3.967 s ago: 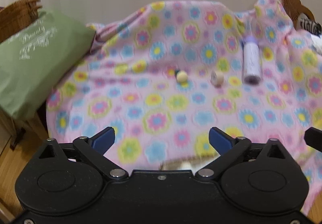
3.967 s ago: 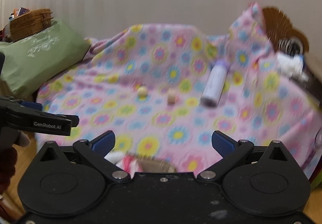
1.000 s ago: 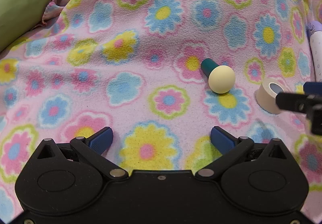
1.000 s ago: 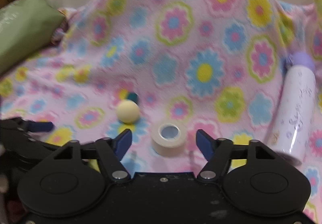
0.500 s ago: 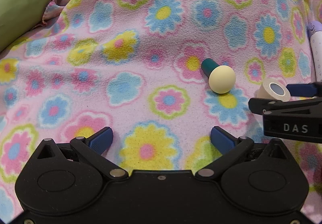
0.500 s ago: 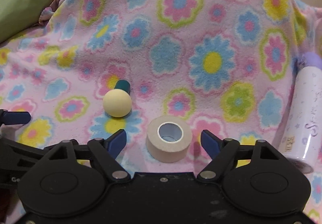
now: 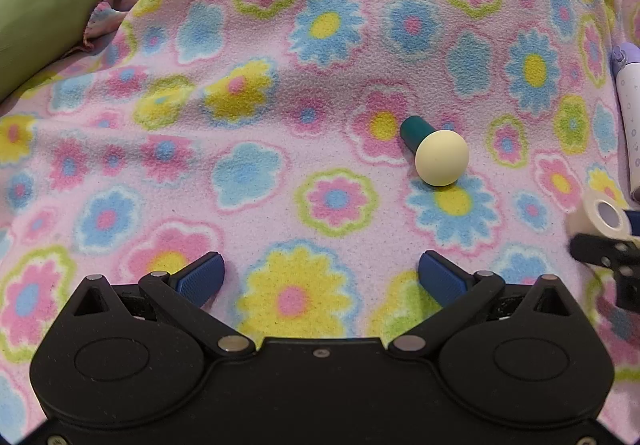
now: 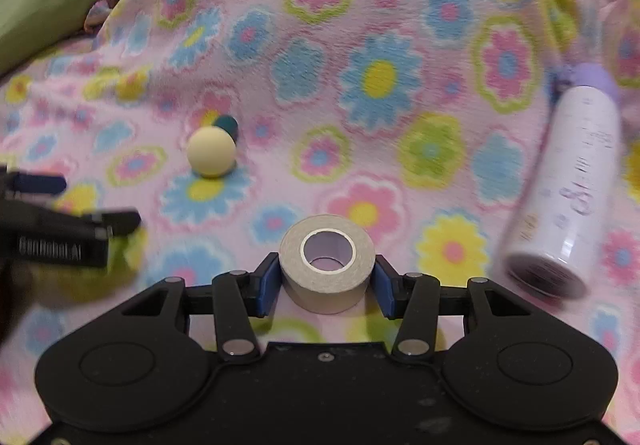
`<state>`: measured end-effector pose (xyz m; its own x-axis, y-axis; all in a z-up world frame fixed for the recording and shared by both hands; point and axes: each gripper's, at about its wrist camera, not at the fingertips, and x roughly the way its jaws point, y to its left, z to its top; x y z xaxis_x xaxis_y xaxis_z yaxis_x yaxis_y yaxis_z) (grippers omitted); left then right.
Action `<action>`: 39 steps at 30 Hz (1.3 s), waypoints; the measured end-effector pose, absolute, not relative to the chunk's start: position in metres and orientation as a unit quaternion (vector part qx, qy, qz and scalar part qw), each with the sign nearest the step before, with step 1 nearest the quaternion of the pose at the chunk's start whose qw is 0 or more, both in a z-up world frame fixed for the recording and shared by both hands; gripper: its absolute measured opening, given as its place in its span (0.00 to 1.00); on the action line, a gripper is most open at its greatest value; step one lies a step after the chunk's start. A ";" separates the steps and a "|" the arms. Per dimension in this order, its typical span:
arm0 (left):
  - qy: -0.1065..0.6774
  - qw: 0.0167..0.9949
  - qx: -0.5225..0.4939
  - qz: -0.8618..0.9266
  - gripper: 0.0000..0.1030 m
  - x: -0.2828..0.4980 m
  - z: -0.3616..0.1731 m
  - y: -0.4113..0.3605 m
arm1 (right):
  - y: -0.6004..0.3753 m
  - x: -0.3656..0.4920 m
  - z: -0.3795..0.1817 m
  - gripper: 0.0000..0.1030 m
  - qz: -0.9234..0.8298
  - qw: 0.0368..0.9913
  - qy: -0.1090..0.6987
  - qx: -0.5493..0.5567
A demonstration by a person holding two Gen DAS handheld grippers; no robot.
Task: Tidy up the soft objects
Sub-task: 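Grasp the beige tape roll with the right tool while the left tool grasps the cream ball stick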
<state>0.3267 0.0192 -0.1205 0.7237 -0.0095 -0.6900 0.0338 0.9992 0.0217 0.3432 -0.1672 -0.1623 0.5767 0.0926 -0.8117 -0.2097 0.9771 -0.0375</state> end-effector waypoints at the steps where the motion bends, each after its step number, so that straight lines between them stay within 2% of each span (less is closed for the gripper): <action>1: 0.371 0.928 0.017 -0.012 0.98 0.326 -0.121 0.019 | -0.171 0.340 -0.164 0.46 0.083 0.888 0.447 -0.064; 6: 0.372 0.928 0.017 -0.011 0.98 0.326 -0.122 0.019 | -0.175 0.337 -0.170 0.54 0.069 0.897 0.433 -0.052; 9: 0.372 0.928 0.024 -0.013 0.93 0.324 -0.122 0.017 | -0.173 0.339 -0.172 0.59 0.060 0.898 0.432 -0.057; 10: 0.369 0.929 0.026 -0.015 0.89 0.325 -0.121 0.016 | -0.172 0.339 -0.172 0.59 0.059 0.898 0.432 -0.060; 15: 0.348 0.933 0.091 -0.012 0.88 0.345 -0.114 0.006 | -0.174 0.340 -0.173 0.61 0.058 0.898 0.433 -0.053; 19: 0.346 0.931 0.116 0.005 0.83 0.371 -0.113 -0.001 | -0.175 0.340 -0.173 0.61 0.058 0.898 0.434 -0.049; 22: 0.360 0.927 0.106 0.021 0.82 0.388 -0.115 -0.001 | -0.176 0.341 -0.173 0.61 0.058 0.898 0.435 -0.044; 24: 0.384 0.917 0.106 0.015 0.78 0.396 -0.121 -0.004 | -0.176 0.341 -0.173 0.61 0.058 0.898 0.435 -0.041; 34: 0.378 0.914 0.119 -0.083 0.80 0.369 -0.117 -0.033 | -0.177 0.340 -0.173 0.62 0.056 0.898 0.436 -0.034; 39: 0.383 0.916 0.083 -0.090 0.81 0.368 -0.115 -0.024 | -0.177 0.340 -0.173 0.62 0.055 0.898 0.436 -0.033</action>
<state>0.3678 -0.0236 -0.1153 0.6904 -0.1015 -0.7163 0.2281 0.9702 0.0823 0.3404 -0.1766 -0.1729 0.6145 0.0708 -0.7857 -0.1279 0.9917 -0.0106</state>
